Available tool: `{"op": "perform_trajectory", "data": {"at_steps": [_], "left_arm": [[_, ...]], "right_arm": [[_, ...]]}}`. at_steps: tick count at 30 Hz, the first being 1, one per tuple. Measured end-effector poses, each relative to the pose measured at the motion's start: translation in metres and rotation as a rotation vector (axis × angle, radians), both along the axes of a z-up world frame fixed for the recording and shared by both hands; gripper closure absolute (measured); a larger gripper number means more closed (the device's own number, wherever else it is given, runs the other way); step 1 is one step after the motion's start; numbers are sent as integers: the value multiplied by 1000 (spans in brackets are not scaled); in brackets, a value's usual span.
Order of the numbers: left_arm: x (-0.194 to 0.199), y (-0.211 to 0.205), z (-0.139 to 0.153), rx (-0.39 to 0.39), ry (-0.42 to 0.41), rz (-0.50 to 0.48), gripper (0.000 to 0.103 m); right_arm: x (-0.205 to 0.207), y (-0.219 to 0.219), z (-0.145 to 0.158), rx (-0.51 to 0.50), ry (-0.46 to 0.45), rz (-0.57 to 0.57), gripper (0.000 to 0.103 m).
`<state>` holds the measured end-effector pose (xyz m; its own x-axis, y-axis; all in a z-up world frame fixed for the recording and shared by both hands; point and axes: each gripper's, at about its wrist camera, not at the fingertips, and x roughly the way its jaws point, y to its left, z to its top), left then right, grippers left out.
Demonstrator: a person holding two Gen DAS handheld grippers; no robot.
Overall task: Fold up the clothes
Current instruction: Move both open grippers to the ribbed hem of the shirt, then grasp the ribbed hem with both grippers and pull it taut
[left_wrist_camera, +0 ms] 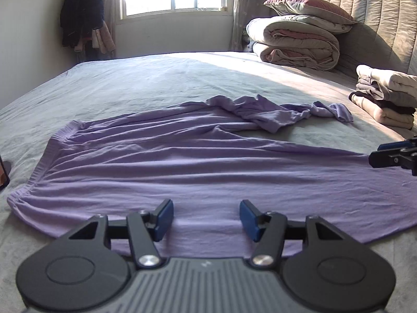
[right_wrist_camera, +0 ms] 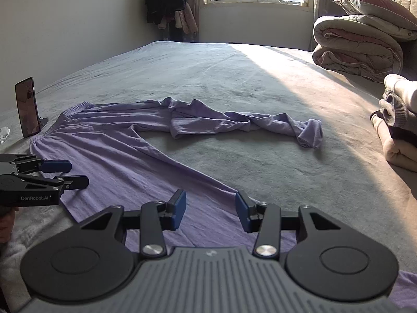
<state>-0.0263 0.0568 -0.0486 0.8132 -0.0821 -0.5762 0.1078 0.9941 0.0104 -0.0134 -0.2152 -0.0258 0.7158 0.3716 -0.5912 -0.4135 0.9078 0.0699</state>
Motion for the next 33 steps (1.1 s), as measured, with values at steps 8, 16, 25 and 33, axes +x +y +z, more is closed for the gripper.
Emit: {"op": "perform_trajectory", "data": {"at_steps": [8, 16, 25, 33], "left_arm": [[-5, 66, 1, -20, -18, 154, 42], [-9, 124, -2, -38, -19, 321, 41], [-3, 173, -6, -332, -48, 410, 47], [-1, 191, -12, -400, -49, 534, 101]], "right_arm": [[-10, 47, -7, -21, 15, 138, 56], [-23, 93, -14, -46, 25, 283, 56], [-42, 127, -28, -141, -59, 388, 56], [-37, 135, -31, -203, -91, 385, 101]]}}
